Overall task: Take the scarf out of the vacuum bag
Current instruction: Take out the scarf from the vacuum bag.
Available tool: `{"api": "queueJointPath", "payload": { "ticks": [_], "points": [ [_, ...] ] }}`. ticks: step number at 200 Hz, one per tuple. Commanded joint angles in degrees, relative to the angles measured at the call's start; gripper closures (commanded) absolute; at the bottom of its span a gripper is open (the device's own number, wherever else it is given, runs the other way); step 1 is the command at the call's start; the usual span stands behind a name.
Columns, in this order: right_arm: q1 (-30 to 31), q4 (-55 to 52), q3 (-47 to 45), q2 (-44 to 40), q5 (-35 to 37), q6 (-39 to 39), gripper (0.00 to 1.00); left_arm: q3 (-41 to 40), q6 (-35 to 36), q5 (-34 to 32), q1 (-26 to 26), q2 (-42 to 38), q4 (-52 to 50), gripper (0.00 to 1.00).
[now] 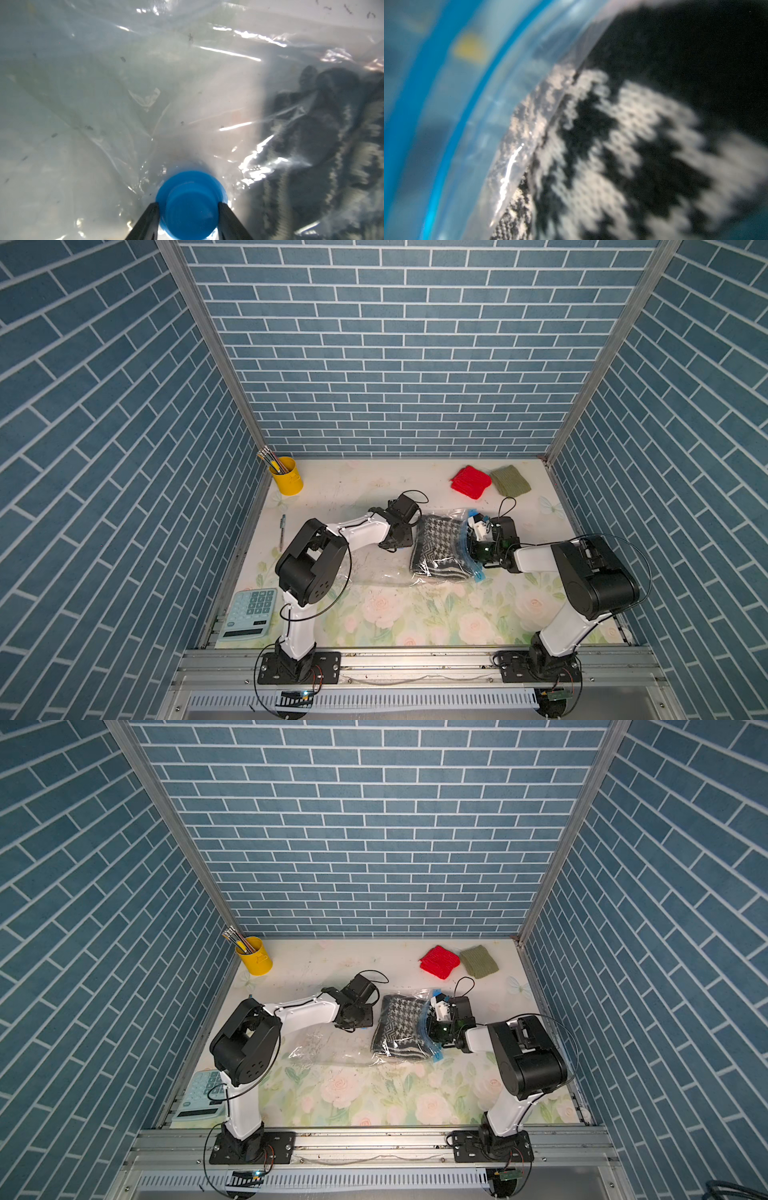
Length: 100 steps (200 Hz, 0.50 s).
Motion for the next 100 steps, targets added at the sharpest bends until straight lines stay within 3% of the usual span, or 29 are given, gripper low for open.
{"api": "queueJointPath", "payload": {
  "ticks": [1,41,100],
  "points": [
    [0.2,-3.7,-0.4,0.4,2.9,-2.6,1.00,1.3,0.7,-0.6,-0.2,1.8,-3.0,0.49],
    [0.2,-3.3,-0.6,0.8,2.7,-2.6,1.00,0.8,0.6,0.0,-0.2,2.2,-2.5,0.56],
    [-0.2,-2.5,-1.4,0.3,2.0,-2.0,1.00,-0.9,0.5,1.3,-0.2,2.2,-1.0,0.84]
  ]
}}
